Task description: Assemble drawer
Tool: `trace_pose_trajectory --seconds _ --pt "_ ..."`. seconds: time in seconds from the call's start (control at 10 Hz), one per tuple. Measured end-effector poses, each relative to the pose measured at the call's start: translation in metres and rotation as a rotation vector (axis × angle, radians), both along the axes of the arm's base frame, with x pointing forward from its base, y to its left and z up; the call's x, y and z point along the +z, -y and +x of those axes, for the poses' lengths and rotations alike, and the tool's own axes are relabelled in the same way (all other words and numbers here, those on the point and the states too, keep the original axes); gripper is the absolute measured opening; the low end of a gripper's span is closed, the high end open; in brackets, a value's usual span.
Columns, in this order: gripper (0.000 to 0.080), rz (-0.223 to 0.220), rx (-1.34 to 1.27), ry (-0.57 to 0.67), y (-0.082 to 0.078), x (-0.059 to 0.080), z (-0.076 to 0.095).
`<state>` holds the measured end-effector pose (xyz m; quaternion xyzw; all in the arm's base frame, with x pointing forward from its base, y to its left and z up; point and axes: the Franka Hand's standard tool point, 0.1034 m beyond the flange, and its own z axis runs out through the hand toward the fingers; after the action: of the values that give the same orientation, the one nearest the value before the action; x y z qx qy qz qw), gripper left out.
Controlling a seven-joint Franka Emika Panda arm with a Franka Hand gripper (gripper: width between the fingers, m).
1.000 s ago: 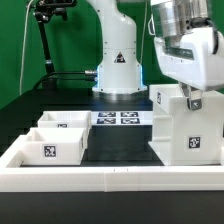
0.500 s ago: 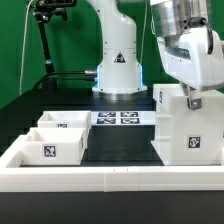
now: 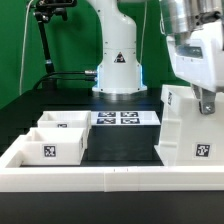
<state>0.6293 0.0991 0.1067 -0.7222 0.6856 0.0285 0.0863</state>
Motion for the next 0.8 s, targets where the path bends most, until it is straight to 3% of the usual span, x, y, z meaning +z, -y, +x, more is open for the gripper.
trace_pose_trajectory --seconds 0.8 --pt "0.0039 -0.007 0.002 0.021 0.0071 -0.0040 0.0049"
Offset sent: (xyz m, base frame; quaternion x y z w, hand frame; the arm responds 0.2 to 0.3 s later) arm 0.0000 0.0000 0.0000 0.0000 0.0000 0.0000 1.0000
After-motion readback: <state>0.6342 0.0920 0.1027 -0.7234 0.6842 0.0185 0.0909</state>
